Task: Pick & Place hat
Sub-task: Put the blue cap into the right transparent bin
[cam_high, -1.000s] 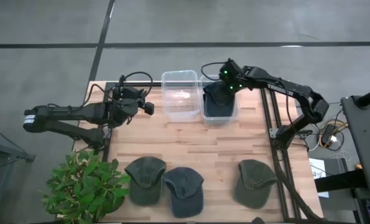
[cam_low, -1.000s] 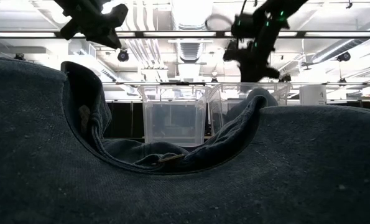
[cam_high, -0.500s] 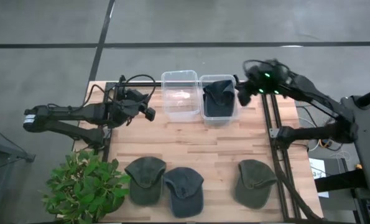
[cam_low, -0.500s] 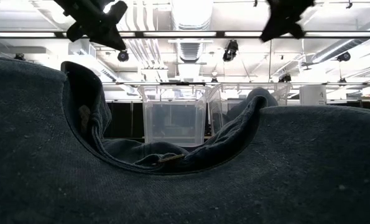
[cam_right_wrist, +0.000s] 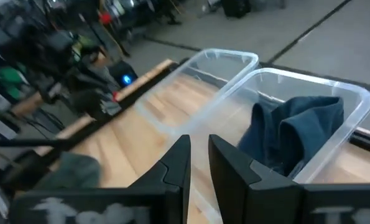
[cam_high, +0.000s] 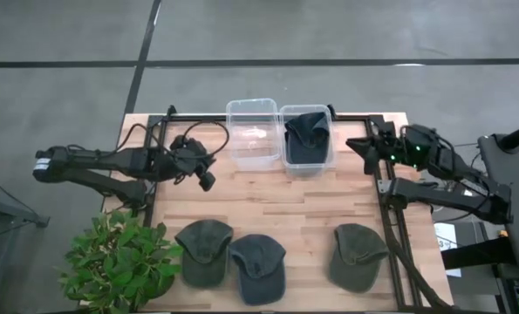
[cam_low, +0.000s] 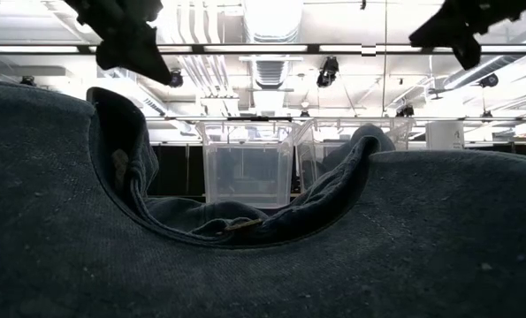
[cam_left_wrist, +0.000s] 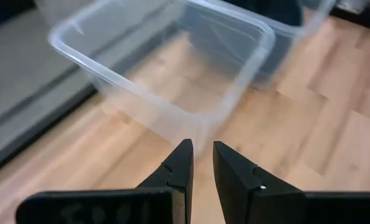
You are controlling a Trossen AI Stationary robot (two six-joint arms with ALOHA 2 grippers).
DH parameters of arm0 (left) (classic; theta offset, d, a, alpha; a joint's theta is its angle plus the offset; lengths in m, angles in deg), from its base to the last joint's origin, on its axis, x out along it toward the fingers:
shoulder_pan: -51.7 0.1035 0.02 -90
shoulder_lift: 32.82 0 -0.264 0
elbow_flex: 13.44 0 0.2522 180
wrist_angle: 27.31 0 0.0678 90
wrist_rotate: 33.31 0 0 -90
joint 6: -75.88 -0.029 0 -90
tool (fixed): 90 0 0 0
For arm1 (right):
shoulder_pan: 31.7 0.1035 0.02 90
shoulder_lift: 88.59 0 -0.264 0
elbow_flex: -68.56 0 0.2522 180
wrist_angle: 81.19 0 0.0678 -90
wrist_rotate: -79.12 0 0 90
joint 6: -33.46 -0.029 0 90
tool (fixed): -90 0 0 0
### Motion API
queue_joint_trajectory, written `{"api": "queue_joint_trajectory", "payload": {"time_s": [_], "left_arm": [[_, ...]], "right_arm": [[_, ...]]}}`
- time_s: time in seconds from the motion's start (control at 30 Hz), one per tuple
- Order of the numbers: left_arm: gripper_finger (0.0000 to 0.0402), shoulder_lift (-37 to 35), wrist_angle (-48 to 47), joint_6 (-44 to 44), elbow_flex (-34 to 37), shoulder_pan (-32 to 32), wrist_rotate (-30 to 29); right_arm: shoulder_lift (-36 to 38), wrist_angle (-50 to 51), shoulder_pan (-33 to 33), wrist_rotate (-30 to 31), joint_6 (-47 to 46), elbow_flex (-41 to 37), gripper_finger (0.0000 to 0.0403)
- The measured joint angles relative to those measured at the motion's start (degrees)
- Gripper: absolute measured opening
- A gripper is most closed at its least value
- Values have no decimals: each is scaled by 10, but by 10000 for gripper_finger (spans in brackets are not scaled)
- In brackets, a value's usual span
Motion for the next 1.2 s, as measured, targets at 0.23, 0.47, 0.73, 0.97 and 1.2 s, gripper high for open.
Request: {"api": "queue_joint_trajectory", "payload": {"time_s": [0.23, 0.47, 0.73, 0.97, 1.2], "left_arm": [[55, 0, -14, 42, 0, -34, 18], [55, 0, -14, 89, 0, -75, 18], [55, 5, -3, 165, 0, -131, 41], [55, 50, 62, 241, -2, -182, 103], [55, 142, 64, 300, -73, -211, 98]], "right_arm": [[102, -49, 6, -1, -36, -86, 52], [162, -105, 6, -20, -48, -141, 52], [193, -107, 6, -21, -77, -177, 52], [195, -122, 6, -21, -92, -202, 52], [195, -121, 6, -21, -95, -207, 52]]}}
